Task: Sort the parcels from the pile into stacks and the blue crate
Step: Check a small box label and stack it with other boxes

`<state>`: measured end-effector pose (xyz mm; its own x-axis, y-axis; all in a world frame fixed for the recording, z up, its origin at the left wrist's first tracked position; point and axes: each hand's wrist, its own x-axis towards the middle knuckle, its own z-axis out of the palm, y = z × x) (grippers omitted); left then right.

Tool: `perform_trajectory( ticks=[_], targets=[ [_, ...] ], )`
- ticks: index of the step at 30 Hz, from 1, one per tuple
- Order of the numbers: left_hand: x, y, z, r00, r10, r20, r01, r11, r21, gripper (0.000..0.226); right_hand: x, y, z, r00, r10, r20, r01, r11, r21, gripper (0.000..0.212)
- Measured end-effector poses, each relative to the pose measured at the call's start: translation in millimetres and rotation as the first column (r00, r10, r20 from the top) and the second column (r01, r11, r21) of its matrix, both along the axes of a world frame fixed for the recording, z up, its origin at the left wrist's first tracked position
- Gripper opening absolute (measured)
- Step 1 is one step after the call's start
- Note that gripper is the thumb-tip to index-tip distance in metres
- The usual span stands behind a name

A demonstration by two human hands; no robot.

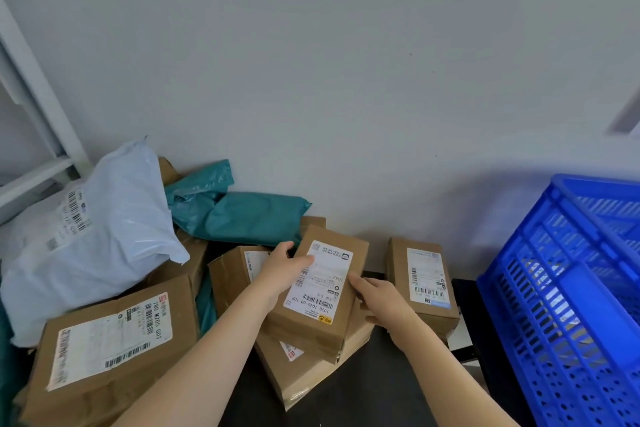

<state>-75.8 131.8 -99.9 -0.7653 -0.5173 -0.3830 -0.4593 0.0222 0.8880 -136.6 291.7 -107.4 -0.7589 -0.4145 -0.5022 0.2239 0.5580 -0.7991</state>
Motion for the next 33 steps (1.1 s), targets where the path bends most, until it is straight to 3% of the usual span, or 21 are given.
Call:
perform_trajectory(
  ticks=[8, 11, 15, 17, 21, 23, 28, 30, 33],
  targets=[
    [2, -5, -3, 0.999, 0.01, -0.032, -0.004, 0.984, 0.179, 0.027, 5, 0, 1, 0.996, 0.007, 0.09, 0.01, 0.984, -0.181, 0.064],
    [1, -6, 2, 0.995, 0.077, -0.063, -0.058, 0.962, 0.267, 0.023, -2, 4, 4, 0.994, 0.013, 0.111, 0.011, 0.976, -0.216, 0.082],
    [0, -4, 11, 0.99, 0.092, -0.111, -0.059, 0.96, 0.273, 0.024, -7, 5, 10, 0.995, 0.002, 0.096, 0.022, 0.968, -0.249, 0.078],
    [1, -2, 14, 0.984, 0.093, -0.151, -0.059, 0.974, 0.22, 0.028, -11, 4, 13, 0.997, -0.034, 0.067, 0.051, 0.961, -0.273, 0.078],
    [-1, -5, 22, 0.975, 0.043, -0.218, -0.042, 0.999, 0.009, 0.085, -16, 3, 26, 0.994, -0.047, -0.098, 0.023, 0.972, -0.232, 0.079],
    [-2, -7, 28, 0.979, -0.035, -0.202, -0.002, 0.984, -0.177, 0.094, -18, 4, 33, 0.991, -0.034, -0.129, 0.003, 0.972, -0.234, 0.085],
    [-6, -8, 43, 0.955, -0.293, -0.055, 0.208, 0.787, -0.581, 0.099, -24, 3, 43, 0.984, 0.021, -0.176, -0.051, 0.984, -0.169, 0.088],
    [-7, -9, 50, 0.93, -0.368, 0.0, 0.287, 0.726, -0.625, 0.1, -25, 5, 44, 0.984, 0.042, -0.174, -0.066, 0.989, -0.132, 0.084],
    [-5, -11, 58, 0.897, -0.441, -0.04, 0.354, 0.769, -0.532, 0.097, -29, 13, 47, 0.991, 0.075, -0.114, -0.092, 0.985, -0.149, 0.075]
  ],
)
